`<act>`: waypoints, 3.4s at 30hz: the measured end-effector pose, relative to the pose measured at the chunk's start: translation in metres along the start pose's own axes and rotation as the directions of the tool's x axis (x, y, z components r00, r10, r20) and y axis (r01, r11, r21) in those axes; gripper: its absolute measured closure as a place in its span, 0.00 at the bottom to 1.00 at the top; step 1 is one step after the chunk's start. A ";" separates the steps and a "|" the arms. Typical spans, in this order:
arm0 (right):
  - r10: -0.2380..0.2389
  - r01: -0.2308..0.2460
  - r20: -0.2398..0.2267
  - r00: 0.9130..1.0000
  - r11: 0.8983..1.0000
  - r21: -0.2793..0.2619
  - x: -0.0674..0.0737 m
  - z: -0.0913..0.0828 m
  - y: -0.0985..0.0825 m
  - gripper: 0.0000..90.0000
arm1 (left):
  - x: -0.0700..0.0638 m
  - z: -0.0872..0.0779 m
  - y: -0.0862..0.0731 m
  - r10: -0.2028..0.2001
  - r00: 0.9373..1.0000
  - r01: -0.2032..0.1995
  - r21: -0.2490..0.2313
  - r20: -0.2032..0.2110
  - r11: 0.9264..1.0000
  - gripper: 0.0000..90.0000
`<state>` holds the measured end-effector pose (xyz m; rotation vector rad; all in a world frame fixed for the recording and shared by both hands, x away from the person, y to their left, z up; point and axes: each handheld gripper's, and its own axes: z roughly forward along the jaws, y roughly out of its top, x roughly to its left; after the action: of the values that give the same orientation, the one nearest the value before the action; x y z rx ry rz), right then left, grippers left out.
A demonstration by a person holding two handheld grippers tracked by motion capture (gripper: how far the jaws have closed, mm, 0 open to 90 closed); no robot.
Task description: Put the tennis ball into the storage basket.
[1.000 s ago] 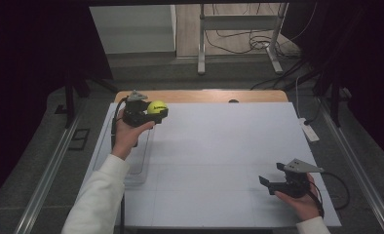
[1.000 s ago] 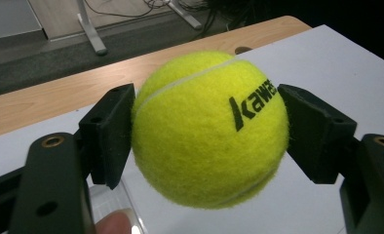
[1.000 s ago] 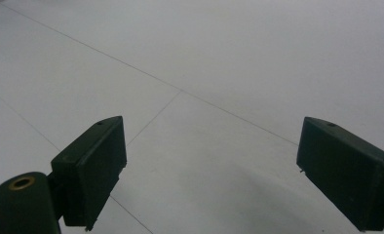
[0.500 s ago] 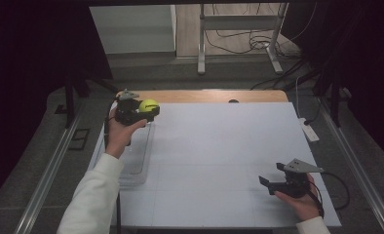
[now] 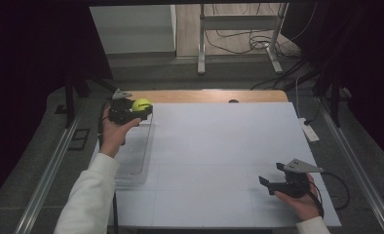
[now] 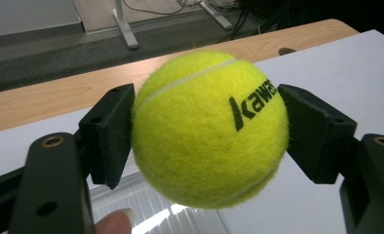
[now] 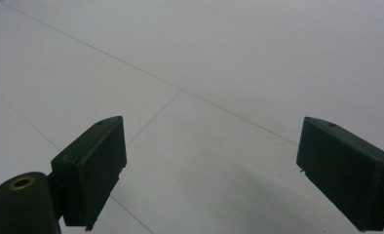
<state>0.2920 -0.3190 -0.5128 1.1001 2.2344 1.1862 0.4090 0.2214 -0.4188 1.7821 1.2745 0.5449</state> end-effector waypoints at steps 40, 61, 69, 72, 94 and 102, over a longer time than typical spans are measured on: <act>0.001 -0.001 0.000 1.000 1.000 0.003 0.000 0.001 0.000 0.12 | 0.045 -0.001 -0.008 -0.067 0.990 0.071 0.022 -0.126 0.997 0.30; 0.000 0.000 -0.001 1.000 1.000 0.006 0.000 0.001 0.000 0.12 | 0.062 0.007 -0.015 -0.087 0.980 0.100 0.071 -0.178 0.992 0.30; 0.001 -0.001 0.000 1.000 1.000 0.005 0.000 0.001 0.000 0.12 | 0.067 0.012 -0.018 -0.094 0.976 0.114 0.096 -0.197 0.989 0.30; 0.002 -0.002 -0.001 1.000 1.000 0.005 0.000 0.001 0.000 0.12 | 0.069 0.013 -0.020 -0.097 0.974 0.120 0.101 -0.204 0.988 0.30; 0.000 0.000 0.001 1.000 1.000 0.006 0.000 0.001 0.000 0.12 | 0.077 0.021 -0.030 -0.080 0.968 0.120 0.160 -0.237 0.980 0.30; -0.001 0.001 0.000 1.000 1.000 0.006 0.000 0.001 0.000 0.12 | 0.079 0.025 -0.036 -0.079 0.969 0.123 0.179 -0.236 0.976 0.30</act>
<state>0.2925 -0.3184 -0.5138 1.1015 2.2401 1.1797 0.4389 0.2879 -0.4718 1.8384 1.6149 0.5984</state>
